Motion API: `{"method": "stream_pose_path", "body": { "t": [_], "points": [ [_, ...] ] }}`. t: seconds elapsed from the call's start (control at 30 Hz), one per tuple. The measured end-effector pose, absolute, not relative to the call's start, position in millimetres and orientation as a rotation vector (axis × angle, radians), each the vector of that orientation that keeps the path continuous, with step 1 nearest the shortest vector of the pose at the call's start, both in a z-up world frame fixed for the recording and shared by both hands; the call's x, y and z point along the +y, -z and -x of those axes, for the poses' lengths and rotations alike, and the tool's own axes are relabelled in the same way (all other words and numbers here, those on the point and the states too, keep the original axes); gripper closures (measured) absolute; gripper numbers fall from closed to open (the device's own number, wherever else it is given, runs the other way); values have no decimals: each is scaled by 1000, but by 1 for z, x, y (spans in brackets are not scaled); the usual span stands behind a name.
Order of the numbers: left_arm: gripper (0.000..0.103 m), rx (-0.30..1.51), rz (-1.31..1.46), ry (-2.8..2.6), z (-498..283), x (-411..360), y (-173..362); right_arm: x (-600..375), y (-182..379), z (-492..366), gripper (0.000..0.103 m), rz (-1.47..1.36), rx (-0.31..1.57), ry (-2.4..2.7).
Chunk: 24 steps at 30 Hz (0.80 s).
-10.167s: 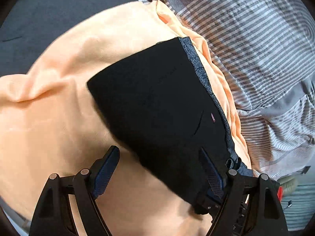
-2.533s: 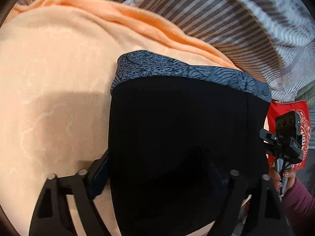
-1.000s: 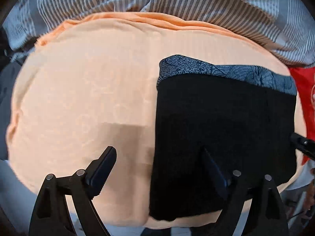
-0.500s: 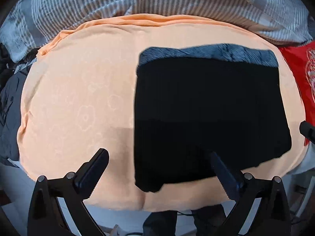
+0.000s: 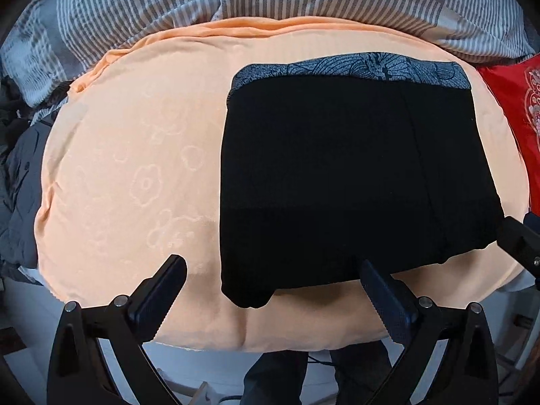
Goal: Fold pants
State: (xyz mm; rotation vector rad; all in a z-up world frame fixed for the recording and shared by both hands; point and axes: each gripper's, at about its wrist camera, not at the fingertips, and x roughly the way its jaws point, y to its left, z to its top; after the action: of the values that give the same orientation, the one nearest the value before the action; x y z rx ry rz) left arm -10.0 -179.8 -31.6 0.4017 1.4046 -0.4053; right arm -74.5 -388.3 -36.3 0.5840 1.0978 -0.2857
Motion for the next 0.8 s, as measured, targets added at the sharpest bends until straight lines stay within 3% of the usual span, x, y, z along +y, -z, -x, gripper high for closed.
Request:
{"method": "stream_pose_path", "body": {
  "t": [0.8],
  "points": [
    [0, 1383, -430, 367, 17, -177, 28, -369, 34, 66, 0, -520, 1143, 281]
  ]
}}
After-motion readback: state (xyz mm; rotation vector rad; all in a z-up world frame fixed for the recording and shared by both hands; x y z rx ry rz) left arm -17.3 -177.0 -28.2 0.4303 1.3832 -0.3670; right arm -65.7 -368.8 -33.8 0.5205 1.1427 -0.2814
